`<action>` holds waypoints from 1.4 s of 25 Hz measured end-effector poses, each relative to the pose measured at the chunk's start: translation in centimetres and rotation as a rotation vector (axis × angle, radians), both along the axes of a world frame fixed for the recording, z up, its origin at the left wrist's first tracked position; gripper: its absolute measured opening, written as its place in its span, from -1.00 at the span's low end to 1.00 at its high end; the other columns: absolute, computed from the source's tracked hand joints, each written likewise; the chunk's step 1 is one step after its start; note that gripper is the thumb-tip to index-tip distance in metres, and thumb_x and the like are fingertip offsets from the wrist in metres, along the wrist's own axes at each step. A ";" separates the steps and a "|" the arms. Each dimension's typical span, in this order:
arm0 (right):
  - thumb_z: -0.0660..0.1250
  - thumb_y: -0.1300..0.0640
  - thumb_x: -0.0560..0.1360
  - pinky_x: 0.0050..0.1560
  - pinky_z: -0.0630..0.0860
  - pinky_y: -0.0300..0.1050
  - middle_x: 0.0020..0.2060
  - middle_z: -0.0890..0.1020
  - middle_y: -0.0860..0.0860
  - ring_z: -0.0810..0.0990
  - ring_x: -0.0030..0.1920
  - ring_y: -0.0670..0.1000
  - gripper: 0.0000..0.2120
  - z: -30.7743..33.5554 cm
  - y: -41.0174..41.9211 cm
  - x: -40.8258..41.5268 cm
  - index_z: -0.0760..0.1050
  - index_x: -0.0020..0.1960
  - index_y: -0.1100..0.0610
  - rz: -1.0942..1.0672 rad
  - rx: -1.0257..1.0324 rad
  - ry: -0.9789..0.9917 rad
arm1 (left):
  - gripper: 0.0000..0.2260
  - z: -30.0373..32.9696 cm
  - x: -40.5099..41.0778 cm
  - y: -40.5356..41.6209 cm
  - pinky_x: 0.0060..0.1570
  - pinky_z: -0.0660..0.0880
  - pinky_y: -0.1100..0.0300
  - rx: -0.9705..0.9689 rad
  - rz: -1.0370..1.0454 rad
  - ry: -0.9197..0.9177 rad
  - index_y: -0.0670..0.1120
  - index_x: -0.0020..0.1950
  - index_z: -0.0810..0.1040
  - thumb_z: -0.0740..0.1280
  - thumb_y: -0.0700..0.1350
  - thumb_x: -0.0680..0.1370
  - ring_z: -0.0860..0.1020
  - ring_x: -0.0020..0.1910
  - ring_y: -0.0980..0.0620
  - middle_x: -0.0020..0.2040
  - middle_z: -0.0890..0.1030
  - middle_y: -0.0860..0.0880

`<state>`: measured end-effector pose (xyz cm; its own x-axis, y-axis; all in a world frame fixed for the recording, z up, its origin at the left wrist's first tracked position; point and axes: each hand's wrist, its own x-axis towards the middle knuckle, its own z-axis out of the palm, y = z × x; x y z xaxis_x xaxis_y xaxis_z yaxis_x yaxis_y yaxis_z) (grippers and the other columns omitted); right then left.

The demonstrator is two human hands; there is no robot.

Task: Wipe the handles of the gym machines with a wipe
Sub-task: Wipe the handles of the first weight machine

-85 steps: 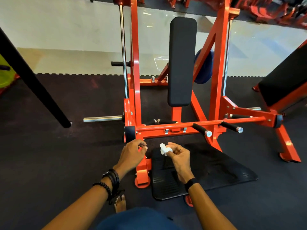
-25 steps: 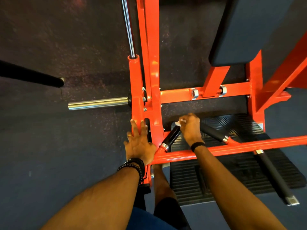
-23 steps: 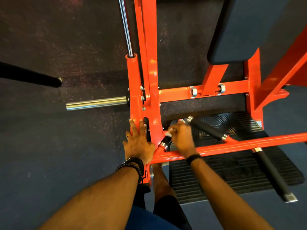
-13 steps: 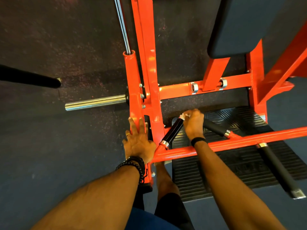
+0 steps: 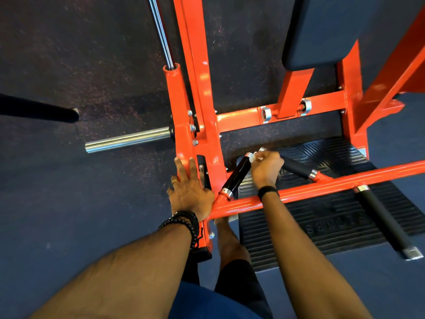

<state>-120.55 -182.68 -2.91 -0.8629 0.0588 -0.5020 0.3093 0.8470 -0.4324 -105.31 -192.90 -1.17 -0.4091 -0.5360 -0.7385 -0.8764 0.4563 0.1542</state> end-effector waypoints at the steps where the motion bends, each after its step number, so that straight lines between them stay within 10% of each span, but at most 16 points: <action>1: 0.38 0.35 0.47 -0.16 0.47 -0.20 -0.26 0.68 0.20 0.60 -0.24 0.03 -0.91 1.0 -0.1 1.0 0.64 -0.19 0.34 0.006 0.005 -0.010 | -0.27 0.0 0.0 0.0 0.42 0.22 -0.28 0.000 -0.003 0.004 0.06 0.63 -0.13 0.17 0.20 0.57 0.16 0.52 -0.34 0.63 -0.22 -0.08; 13: 0.36 0.42 0.45 -0.20 0.47 -0.22 -0.24 0.67 0.22 0.64 -0.21 0.10 -0.90 0.1 0.4 0.9 0.61 -0.23 0.36 0.204 -0.019 0.020 | -0.29 0.1 0.0 -0.1 0.41 0.23 -0.28 -0.001 0.001 -0.001 0.06 0.63 -0.12 0.17 0.17 0.59 0.15 0.52 -0.33 0.63 -0.21 -0.07; 27: 0.28 0.39 0.45 0.14 0.52 0.01 -0.02 0.65 0.22 0.61 0.04 0.23 -0.79 -2.0 -0.9 0.3 0.62 0.02 0.26 1.103 0.106 -0.245 | -0.26 0.3 -0.1 -0.1 0.43 0.21 -0.28 -0.002 -0.016 -0.018 0.06 0.63 -0.15 0.18 0.19 0.58 0.13 0.54 -0.33 0.63 -0.25 -0.08; 30: 0.28 0.36 0.45 0.36 0.24 0.10 -0.05 0.66 0.11 0.57 0.09 0.15 -0.81 1.2 -0.8 4.5 0.59 -0.08 0.14 1.306 -0.180 -0.373 | -0.20 0.4 -0.2 -0.1 0.42 0.23 -0.24 -0.006 -0.049 -0.043 0.05 0.63 -0.17 0.24 0.21 0.56 0.14 0.53 -0.31 0.62 -0.26 -0.10; 35: 0.24 0.30 0.54 0.52 -0.07 0.05 0.16 0.59 0.08 0.42 0.31 0.09 -0.77 -1.8 -2.2 -3.2 0.54 0.15 0.13 1.460 0.207 -0.317 | -0.27 -0.1 0.0 0.1 0.41 0.21 -0.29 -0.028 -0.024 -0.020 0.05 0.63 -0.14 0.18 0.18 0.58 0.14 0.53 -0.32 0.63 -0.22 -0.09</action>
<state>-123.78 -184.86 -4.68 -0.0846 -0.6393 -0.7643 -0.7796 0.5202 -0.3488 -105.30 -192.84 -1.32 -0.4077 -0.5468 -0.7313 -0.8676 0.4816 0.1237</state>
